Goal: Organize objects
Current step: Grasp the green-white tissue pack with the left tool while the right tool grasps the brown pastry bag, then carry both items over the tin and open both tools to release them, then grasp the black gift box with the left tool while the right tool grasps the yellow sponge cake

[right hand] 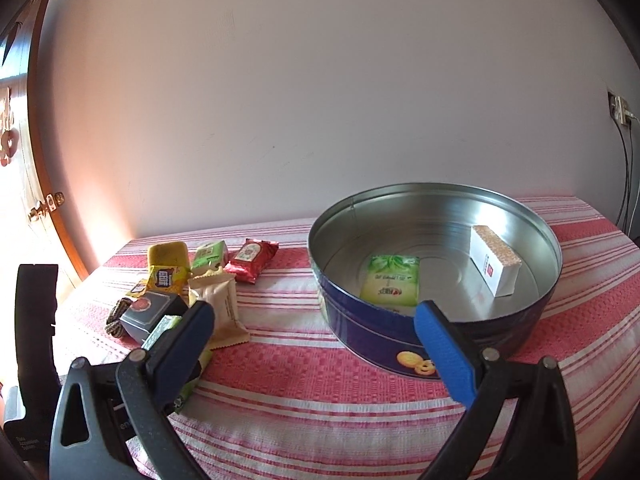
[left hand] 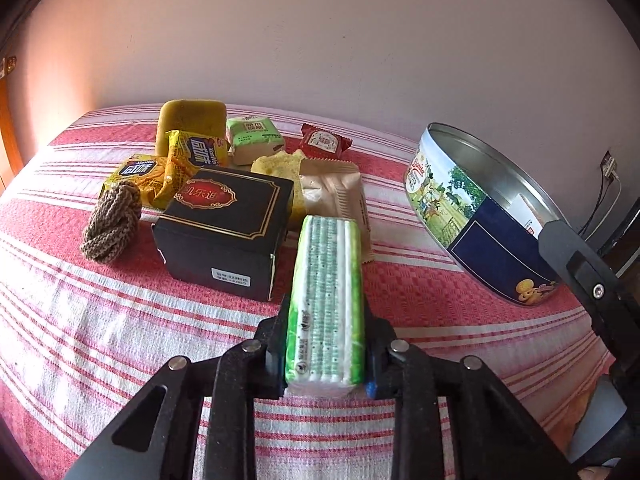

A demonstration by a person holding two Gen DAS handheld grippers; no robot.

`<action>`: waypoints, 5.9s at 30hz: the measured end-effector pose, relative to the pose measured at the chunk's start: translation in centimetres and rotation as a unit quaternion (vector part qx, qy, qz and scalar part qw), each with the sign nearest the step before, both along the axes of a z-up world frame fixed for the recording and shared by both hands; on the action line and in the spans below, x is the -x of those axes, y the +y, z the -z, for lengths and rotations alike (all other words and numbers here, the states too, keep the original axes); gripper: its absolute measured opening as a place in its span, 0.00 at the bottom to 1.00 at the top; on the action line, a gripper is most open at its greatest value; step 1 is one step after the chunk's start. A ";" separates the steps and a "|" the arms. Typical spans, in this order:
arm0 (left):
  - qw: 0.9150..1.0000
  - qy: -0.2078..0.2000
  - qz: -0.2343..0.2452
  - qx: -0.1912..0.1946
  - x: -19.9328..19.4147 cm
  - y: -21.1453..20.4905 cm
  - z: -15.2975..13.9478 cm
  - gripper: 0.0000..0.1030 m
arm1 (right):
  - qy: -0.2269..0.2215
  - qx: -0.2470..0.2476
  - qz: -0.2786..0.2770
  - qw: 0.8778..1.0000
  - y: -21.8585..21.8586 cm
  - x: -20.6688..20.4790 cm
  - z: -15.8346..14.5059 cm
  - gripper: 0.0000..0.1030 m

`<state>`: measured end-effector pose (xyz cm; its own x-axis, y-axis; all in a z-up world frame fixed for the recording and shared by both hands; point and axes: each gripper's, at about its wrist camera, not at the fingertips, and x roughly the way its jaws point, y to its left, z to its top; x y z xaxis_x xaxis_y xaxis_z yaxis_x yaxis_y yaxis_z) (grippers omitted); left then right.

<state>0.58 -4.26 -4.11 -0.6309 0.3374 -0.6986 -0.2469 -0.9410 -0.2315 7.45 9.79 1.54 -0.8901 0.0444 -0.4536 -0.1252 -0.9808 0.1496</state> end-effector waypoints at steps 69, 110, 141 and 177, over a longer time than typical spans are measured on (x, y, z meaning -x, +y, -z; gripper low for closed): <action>0.973 0.224 -0.061 0.016 -3.4 3.1 -7.1 0.28 | 0.011 -0.083 -0.043 0.996 5.0 3.4 -1.4 0.40; 0.981 0.184 0.048 0.034 3.1 17.5 -3.5 0.28 | -0.079 -0.107 0.072 0.989 18.6 6.6 1.6 0.40; 0.971 0.230 -0.051 0.026 0.1 14.4 -5.5 0.90 | -0.033 -0.116 0.072 0.990 18.1 5.2 0.3 0.84; 0.968 0.224 -0.084 0.077 -2.4 6.4 -4.9 0.90 | 0.027 -0.115 0.131 0.984 14.6 1.8 -0.2 0.88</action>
<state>3.02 2.17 0.78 -0.9190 0.1178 -0.3763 -0.1310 -0.9913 0.0096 5.69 24.39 1.75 -0.8567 0.3715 -0.3578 -0.3765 -0.9246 -0.0587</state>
